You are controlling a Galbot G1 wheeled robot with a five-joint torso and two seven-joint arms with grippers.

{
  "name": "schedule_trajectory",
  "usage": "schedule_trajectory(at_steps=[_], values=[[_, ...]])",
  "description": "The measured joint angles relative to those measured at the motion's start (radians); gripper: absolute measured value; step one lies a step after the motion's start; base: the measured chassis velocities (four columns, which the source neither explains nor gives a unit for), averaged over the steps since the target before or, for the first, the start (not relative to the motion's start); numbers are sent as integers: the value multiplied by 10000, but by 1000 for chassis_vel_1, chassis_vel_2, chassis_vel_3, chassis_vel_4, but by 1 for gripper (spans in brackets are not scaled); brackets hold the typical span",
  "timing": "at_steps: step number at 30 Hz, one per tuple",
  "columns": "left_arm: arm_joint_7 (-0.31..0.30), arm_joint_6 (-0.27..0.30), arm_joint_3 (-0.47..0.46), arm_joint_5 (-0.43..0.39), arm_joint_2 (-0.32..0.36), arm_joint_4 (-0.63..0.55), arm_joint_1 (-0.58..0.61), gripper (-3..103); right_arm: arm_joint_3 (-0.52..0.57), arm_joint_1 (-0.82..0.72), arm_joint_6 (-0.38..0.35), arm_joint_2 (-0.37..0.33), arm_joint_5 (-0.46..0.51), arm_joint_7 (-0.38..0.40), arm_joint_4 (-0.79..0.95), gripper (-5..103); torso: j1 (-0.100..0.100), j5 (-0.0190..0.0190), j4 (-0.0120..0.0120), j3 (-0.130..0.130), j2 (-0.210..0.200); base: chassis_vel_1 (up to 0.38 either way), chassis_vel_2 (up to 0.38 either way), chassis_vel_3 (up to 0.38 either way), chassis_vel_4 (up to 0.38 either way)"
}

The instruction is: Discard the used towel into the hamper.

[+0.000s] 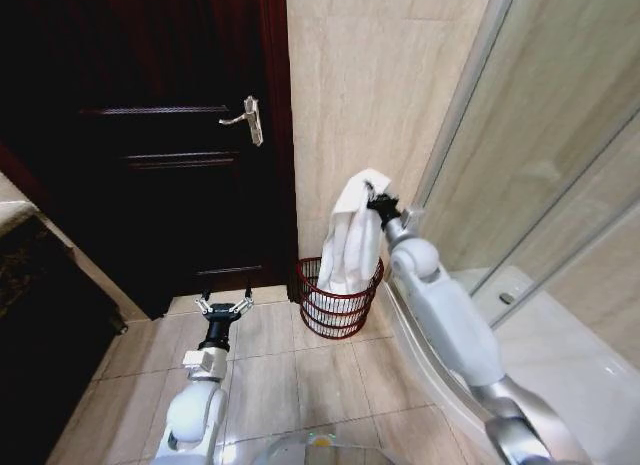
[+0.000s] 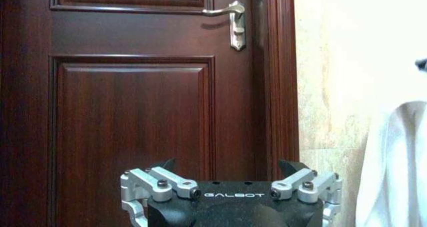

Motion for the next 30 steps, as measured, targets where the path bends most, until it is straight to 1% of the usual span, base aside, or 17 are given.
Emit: schedule_trajectory(at_steps=[1,3,4,6,7,8,10,14,20,24,26,27,30], values=[[0,0,0,0,0,0,0,100,0,0,0,0,0,0,0,7,0,0,0,0,0,0,0,0,0],[-2,-81,29,-34,-8,30,-39,100,-93,-168,432,363,-17,-62,-679,7,0,0,0,0,0,0,0,0,0],[-2,-81,29,-34,-8,30,-39,100,-93,-168,432,363,-17,-62,-679,7,0,0,0,0,0,0,0,0,0],[-2,-160,31,-58,-7,75,-53,100,-138,-231,768,589,-18,-76,-1076,7,1,0,0,0,0,0,0,0,0],[0,-252,19,-96,15,139,-53,100,-187,-303,1119,739,-128,-115,-1395,7,1,-2,0,0,0,0,0,0,0],[0,-252,19,-96,15,139,-53,100,-187,-303,1119,739,-128,-115,-1395,7,1,-2,0,0,0,0,0,0,0],[4,-401,-38,-211,56,258,-50,100,-238,-498,1447,940,-422,-204,-1759,7,1,-1,1,0,1,0,0,0,0],[8,-608,-134,-365,110,435,-45,100,-240,-864,1536,1142,-705,-240,-1941,7,1,-1,0,0,1,0,0,0,0],[12,-728,-165,-520,162,524,-46,100,-235,-1411,1511,1271,-1055,-298,-2052,7,1,-1,0,0,1,0,0,0,0],[12,-739,-167,-579,182,519,-59,100,-255,-1679,1223,1243,-1218,-290,-2033,7,1,0,-1,0,2,0,0,0,0],[12,-741,-176,-615,184,470,-61,100,-328,-1777,521,1090,-1185,-114,-1783,7,1,0,0,1,2,0,0,0,0],[12,-741,-176,-615,184,470,-61,100,-328,-1777,521,1090,-1185,-114,-1783,7,1,0,0,1,2,0,0,0,0],[11,-751,-185,-681,184,452,-77,100,-425,-1730,-731,808,-821,299,-1375,7,1,1,0,0,2,0,0,0,0]])
